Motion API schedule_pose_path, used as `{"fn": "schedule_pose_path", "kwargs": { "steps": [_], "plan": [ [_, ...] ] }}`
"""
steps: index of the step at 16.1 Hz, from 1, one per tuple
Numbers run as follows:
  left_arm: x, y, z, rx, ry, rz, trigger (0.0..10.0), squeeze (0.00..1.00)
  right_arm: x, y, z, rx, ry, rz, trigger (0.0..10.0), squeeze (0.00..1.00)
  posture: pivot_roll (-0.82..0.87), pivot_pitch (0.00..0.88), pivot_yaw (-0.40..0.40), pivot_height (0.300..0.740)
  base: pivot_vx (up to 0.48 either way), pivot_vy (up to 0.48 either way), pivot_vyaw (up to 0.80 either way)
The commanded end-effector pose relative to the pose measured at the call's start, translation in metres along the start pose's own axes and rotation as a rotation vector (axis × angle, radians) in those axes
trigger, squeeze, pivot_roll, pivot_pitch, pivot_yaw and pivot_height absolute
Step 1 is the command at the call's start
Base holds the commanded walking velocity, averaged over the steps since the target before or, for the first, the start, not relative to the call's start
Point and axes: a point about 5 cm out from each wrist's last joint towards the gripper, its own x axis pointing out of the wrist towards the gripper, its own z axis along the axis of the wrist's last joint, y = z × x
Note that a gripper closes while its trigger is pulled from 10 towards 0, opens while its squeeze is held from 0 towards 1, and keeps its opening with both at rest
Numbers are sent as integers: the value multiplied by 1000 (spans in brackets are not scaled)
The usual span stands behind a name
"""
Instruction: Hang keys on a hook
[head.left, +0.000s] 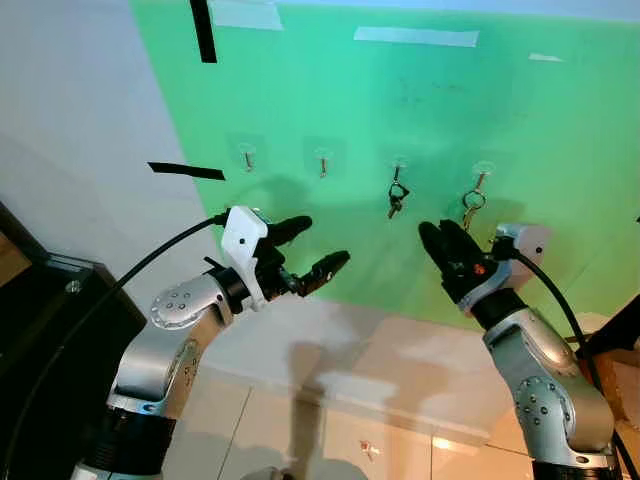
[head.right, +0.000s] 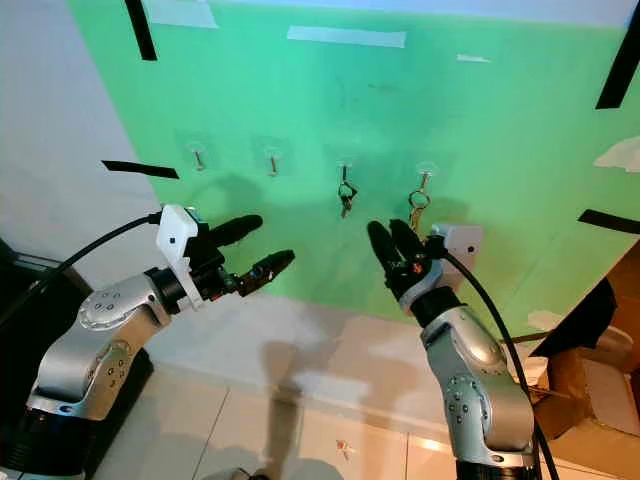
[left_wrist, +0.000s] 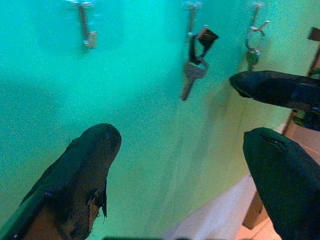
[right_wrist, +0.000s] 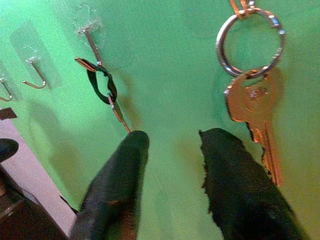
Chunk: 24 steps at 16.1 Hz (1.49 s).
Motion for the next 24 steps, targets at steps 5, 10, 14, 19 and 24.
{"fn": "schedule_pose_path", "kwargs": {
  "steps": [5,10,14,19,24],
  "plan": [
    [-8,19,-6,84,34,262,10000,0,-2,-1,-8,-94,89,-45,10000,1000,-136,0,70,740,0,0,476],
    [-19,24,-21,114,100,473,10000,0,-11,-8,-19,-135,88,-170,10000,1000,-153,0,94,740,0,0,738],
    [-16,32,-11,227,53,587,10000,0,-15,-16,-12,-163,49,-225,10000,1000,-167,0,94,740,0,0,734],
    [-16,32,-13,224,87,588,10000,0,-12,-21,-13,-167,68,-256,10000,1000,-133,0,79,740,0,0,736],
    [-17,35,-22,191,121,597,10000,0,-11,-18,-22,-135,96,-257,10000,1000,-140,0,90,740,0,0,266]
  ]
}}
